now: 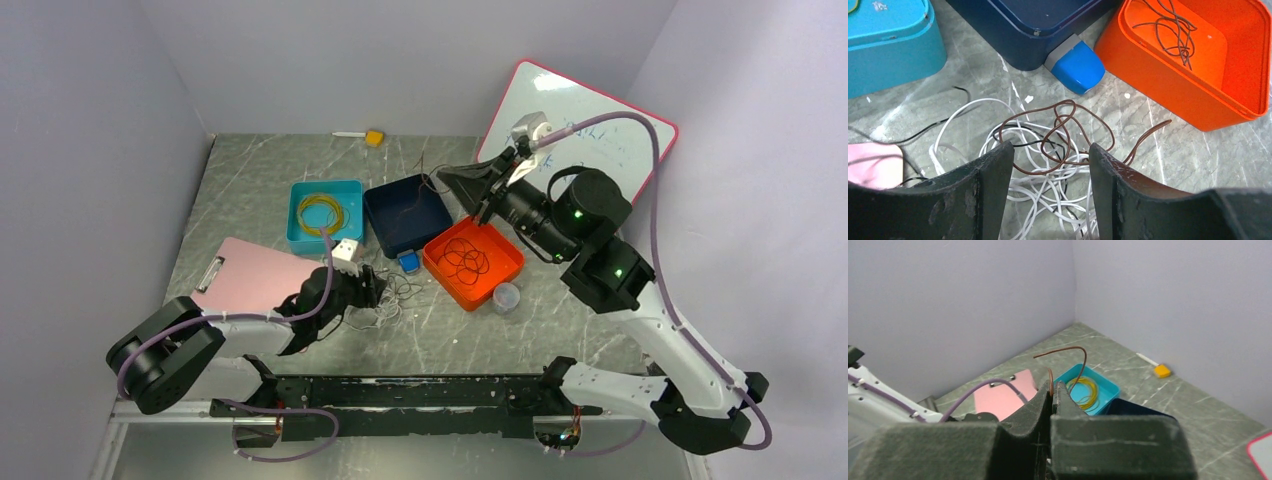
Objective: Untangle the cables
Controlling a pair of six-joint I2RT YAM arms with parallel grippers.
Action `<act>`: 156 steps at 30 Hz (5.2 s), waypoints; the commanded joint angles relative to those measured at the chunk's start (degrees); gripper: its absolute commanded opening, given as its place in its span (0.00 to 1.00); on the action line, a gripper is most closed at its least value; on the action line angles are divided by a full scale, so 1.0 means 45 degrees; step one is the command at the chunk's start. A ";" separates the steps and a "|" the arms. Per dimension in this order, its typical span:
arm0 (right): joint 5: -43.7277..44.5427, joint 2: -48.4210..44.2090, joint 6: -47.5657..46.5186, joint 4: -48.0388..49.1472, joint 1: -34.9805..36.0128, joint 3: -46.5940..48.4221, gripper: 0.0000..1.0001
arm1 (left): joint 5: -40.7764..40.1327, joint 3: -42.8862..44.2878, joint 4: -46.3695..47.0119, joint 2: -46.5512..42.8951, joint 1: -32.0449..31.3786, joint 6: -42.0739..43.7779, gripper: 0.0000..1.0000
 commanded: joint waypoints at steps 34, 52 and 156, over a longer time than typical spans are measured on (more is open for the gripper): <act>0.6950 0.0488 -0.1289 -0.1943 -0.1350 -0.1563 0.00 | -0.0741 -0.0212 -0.1174 -0.0451 -0.0100 -0.0836 0.64; 0.3172 0.1064 0.0801 -0.1784 -0.4235 -0.4591 0.00 | -0.0722 0.0022 -0.1275 -0.0240 -0.0113 -0.0816 0.64; -0.1799 0.7313 -0.2430 0.2265 0.0096 -0.6365 0.47 | -0.0717 0.1134 -0.4793 0.0021 -0.0109 -0.1859 0.72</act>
